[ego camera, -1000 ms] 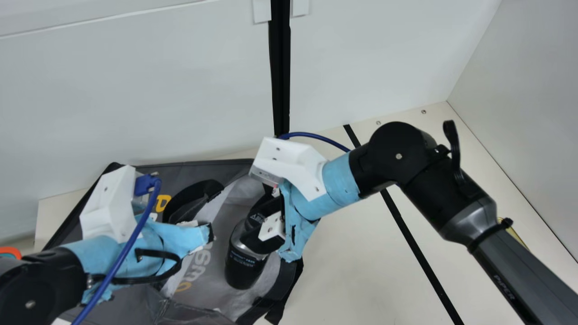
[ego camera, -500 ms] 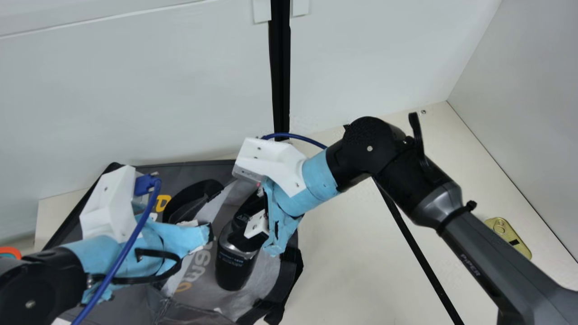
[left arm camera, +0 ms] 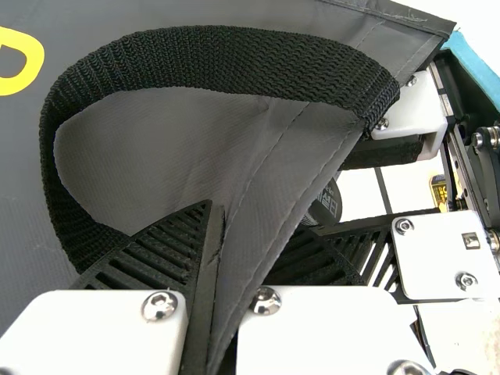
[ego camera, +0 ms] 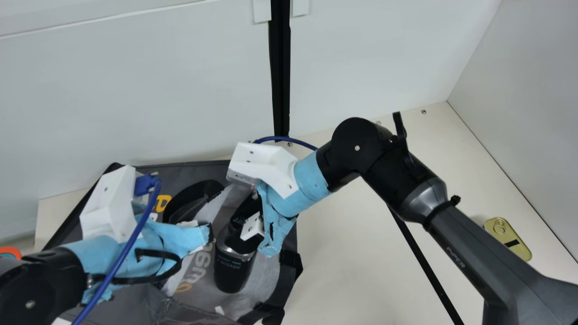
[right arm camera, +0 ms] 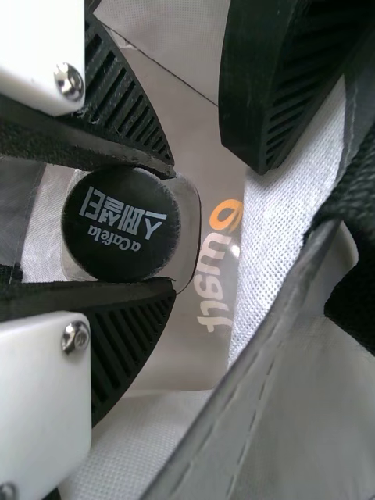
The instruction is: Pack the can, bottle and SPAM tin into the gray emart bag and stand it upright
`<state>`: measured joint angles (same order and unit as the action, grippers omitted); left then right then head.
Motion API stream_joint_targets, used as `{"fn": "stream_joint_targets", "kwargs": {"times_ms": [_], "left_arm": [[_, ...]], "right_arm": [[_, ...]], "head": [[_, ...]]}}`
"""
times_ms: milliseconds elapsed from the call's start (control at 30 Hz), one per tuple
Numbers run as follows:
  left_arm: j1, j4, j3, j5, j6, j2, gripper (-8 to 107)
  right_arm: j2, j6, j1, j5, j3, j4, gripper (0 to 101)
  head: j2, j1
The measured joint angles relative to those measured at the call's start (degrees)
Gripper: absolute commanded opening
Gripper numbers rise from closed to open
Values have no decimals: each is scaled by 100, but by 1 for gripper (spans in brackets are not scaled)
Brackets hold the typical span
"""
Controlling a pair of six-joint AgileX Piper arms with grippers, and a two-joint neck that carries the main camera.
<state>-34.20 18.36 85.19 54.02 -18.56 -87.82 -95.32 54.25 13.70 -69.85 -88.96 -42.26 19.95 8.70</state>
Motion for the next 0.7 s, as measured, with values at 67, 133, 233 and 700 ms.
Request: {"fn": "stream_joint_targets", "kwargs": {"times_ms": [67, 133, 233, 700], "left_arm": [[0, 0, 0, 0, 0, 0, -8], [0, 0, 0, 0, 0, 0, -8], [0, 0, 0, 0, 0, 0, -8], [0, 0, 0, 0, 0, 0, -8]], "right_arm": [[0, 14, 0, 0, -6, -14, 60], [0, 21, 0, 0, -9, -60, 67], [5, 39, 0, -59, -9, -54, 77], [290, 102, -73, 16, 131, -94, 95]], "head": [[-9, 0], [-9, 0], [0, 0], [0, 0]]}}
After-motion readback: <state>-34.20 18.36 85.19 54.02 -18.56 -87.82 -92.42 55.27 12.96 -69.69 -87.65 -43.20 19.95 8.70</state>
